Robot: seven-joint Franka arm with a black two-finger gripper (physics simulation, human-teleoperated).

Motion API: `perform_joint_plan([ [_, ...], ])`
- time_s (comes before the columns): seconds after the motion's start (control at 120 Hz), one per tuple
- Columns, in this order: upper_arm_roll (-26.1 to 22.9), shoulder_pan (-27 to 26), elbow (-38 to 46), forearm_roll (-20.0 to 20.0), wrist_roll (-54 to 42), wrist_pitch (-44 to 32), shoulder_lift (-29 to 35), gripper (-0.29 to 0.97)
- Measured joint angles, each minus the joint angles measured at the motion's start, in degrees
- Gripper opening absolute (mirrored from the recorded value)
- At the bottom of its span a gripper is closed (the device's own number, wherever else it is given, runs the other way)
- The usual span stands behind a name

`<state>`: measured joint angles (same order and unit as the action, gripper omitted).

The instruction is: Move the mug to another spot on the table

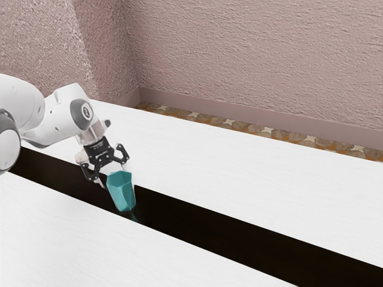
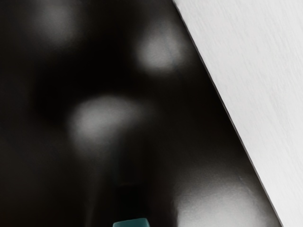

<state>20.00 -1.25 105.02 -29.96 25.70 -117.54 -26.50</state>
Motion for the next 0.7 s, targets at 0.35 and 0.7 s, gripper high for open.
perform_joint_plan([
  [0.35, 0.26, -1.15, 0.96, 8.59, -1.36, -1.59, 8.30, 0.67],
  [0.7, -7.63, -1.68, -5.67, 26.02, -8.50, 5.09, 19.52, 0.68],
])
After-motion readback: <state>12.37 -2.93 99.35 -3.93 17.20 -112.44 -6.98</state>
